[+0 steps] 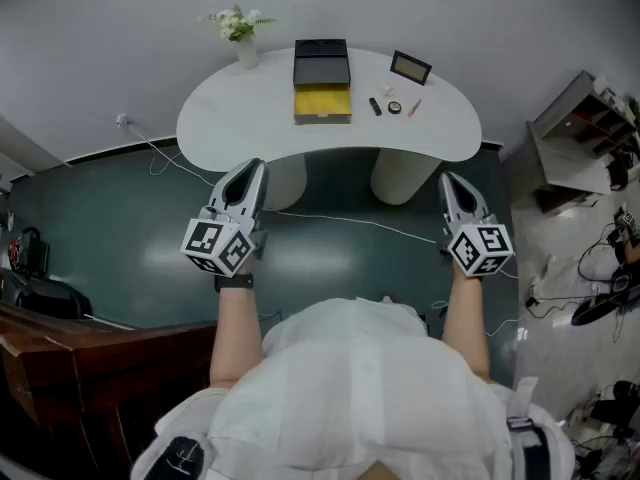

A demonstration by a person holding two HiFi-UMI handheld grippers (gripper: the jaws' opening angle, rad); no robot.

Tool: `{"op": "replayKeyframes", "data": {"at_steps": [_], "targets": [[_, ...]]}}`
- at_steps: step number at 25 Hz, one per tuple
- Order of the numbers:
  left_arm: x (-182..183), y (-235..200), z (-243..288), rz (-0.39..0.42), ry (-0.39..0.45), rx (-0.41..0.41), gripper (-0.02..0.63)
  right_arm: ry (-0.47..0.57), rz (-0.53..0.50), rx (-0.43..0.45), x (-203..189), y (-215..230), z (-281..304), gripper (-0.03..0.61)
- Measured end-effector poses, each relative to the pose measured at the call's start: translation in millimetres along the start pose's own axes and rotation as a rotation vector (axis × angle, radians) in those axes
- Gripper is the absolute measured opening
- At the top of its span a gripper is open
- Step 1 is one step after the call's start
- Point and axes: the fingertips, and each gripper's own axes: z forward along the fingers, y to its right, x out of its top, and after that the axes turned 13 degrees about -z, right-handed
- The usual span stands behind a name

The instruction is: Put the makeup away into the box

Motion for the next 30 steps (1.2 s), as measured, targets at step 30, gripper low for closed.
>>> {"op": "replayKeyframes", "data": {"at_steps": [30], "targets": [[-19.4, -7.3, -6.9, 0.007, -0.081, -0.072, 0.046, 0.014, 0.012, 0.087, 4.5, -47.3, 17.2, 0.011]]}}
